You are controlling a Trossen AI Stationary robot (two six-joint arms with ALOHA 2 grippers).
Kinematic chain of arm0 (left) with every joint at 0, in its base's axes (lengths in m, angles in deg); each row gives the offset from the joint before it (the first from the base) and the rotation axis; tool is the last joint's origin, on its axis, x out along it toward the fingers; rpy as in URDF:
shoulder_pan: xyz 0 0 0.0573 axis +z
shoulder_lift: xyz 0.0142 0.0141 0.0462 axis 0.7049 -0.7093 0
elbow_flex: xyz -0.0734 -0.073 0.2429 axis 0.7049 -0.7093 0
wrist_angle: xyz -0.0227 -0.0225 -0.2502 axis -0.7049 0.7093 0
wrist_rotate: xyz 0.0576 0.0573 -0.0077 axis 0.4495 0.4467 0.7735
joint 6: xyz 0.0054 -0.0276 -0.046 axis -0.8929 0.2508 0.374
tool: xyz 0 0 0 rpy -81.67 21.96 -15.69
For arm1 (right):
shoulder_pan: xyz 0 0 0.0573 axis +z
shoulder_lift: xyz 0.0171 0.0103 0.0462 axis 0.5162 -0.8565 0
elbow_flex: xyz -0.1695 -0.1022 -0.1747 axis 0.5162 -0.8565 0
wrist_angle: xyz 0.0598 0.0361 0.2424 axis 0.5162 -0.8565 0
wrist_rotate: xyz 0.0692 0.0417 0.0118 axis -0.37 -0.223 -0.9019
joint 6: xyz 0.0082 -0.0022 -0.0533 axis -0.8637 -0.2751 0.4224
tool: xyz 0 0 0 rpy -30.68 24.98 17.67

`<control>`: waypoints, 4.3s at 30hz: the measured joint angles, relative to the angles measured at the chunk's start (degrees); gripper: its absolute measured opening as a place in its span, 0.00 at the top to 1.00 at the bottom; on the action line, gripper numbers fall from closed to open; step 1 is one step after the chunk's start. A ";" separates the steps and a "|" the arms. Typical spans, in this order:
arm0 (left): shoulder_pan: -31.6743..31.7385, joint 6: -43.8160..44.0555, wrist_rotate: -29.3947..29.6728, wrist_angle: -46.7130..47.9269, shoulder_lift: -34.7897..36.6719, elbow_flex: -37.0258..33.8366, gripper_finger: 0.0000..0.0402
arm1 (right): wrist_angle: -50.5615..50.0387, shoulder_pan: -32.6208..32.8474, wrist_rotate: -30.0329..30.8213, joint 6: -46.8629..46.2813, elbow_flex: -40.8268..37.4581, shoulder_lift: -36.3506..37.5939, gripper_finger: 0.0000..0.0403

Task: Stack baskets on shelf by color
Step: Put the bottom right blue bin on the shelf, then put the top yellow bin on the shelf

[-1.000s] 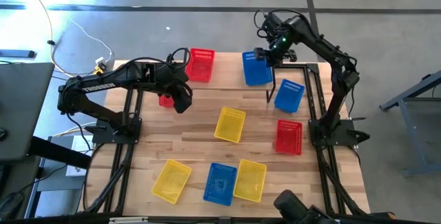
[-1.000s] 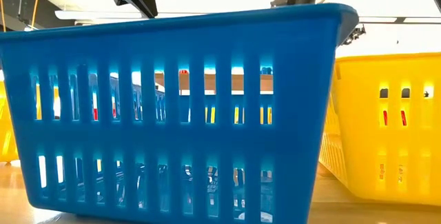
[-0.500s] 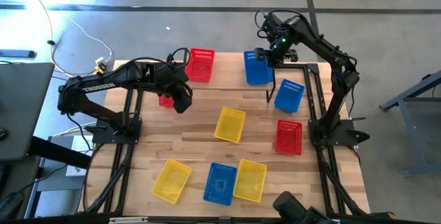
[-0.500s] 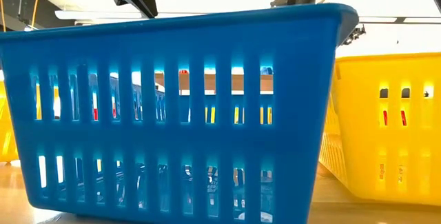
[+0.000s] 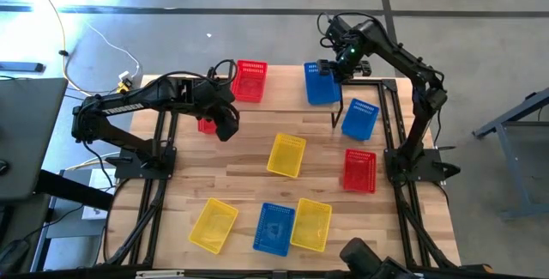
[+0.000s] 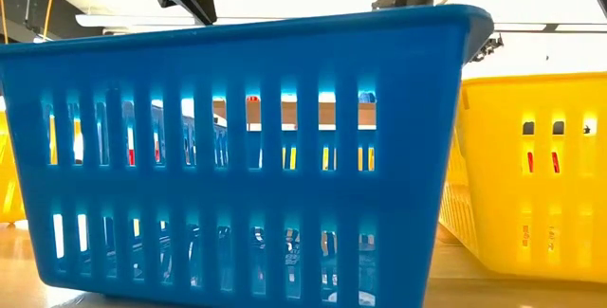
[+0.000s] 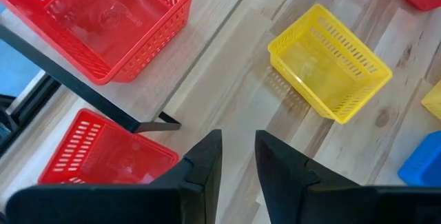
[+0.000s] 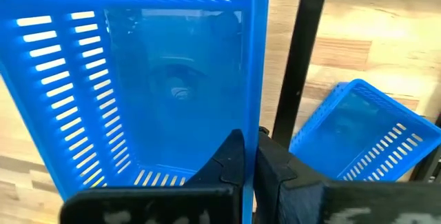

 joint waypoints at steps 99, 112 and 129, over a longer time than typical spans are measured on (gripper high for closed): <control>-21.82 -31.75 0.00 -31.50 -35.85 0.00 0.67 | -0.85 20.65 3.67 10.77 0.04 21.07 0.78; -20.11 -31.67 2.99 -31.68 -40.03 0.02 0.68 | -1.16 20.65 5.07 10.77 0.04 21.07 0.78; -20.17 -29.36 3.07 -31.65 -40.52 0.01 0.98 | -1.57 20.65 5.98 12.39 0.02 21.07 0.78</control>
